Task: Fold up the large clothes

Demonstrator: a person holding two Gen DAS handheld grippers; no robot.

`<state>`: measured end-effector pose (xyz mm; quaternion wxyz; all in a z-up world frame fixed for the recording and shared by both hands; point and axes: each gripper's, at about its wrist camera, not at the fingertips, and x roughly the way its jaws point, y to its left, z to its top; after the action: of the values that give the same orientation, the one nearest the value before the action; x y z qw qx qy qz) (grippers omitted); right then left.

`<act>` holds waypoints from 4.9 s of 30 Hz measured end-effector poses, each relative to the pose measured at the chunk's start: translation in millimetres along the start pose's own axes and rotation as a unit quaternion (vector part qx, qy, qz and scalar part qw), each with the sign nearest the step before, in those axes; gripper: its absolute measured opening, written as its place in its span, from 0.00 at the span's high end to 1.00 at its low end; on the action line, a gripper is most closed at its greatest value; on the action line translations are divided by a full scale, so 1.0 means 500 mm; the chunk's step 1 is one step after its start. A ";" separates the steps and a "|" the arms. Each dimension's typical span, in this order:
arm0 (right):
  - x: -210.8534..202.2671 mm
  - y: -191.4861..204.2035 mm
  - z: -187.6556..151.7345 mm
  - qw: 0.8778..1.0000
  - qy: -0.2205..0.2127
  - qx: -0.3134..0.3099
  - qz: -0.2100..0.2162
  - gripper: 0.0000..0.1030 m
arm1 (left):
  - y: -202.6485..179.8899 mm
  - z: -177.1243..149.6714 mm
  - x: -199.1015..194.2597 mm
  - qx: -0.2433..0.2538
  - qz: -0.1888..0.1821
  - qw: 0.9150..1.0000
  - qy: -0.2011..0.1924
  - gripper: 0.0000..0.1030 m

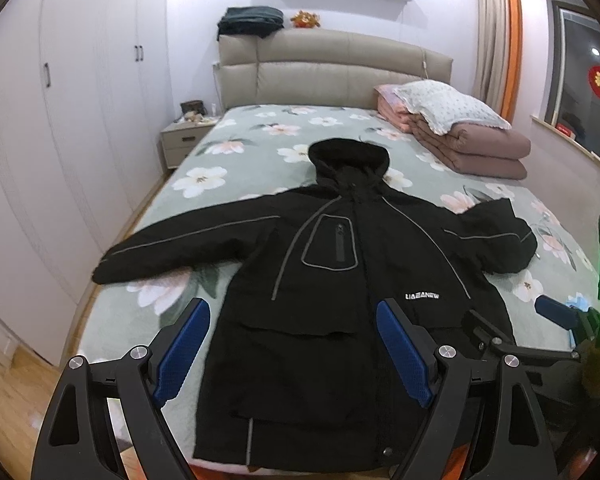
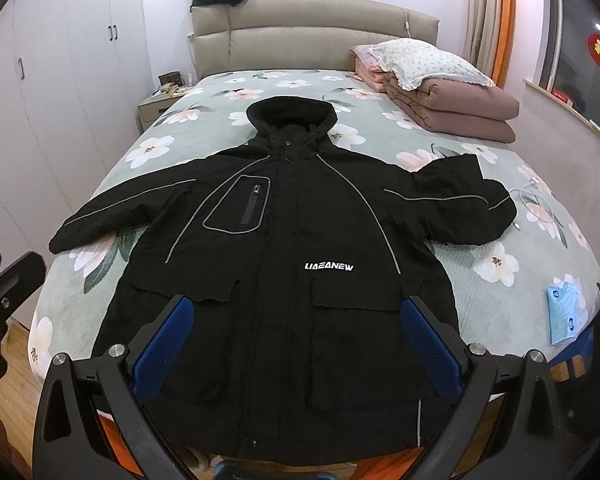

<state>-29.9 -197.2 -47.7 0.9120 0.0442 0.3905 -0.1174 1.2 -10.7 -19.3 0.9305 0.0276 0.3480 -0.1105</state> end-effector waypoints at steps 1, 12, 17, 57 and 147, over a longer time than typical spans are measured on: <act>0.016 -0.010 -0.003 1.000 0.001 0.005 0.003 0.00 | -0.006 0.003 0.015 0.001 -0.005 1.000 0.001 0.16; 0.248 -0.234 0.069 0.993 -0.012 0.114 -0.021 0.07 | -0.194 0.097 0.349 0.100 -0.045 0.993 0.032 0.16; 0.365 -0.428 0.153 0.974 -0.005 0.221 -0.059 0.07 | -0.319 0.161 0.489 0.142 -0.070 0.986 0.046 0.16; 0.686 -1.154 0.255 0.953 0.096 0.285 -0.030 0.85 | -0.862 0.223 0.883 0.139 -0.129 0.946 0.262 0.16; 0.921 -0.148 0.337 0.974 0.224 0.012 -0.016 0.28 | 0.136 0.174 0.935 -0.128 -0.211 0.924 0.291 0.73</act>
<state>377.4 -380.4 -263.5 0.7987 0.0739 0.5843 -0.1234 415.2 -42.7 -260.7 0.7388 -0.1347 0.6128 -0.2461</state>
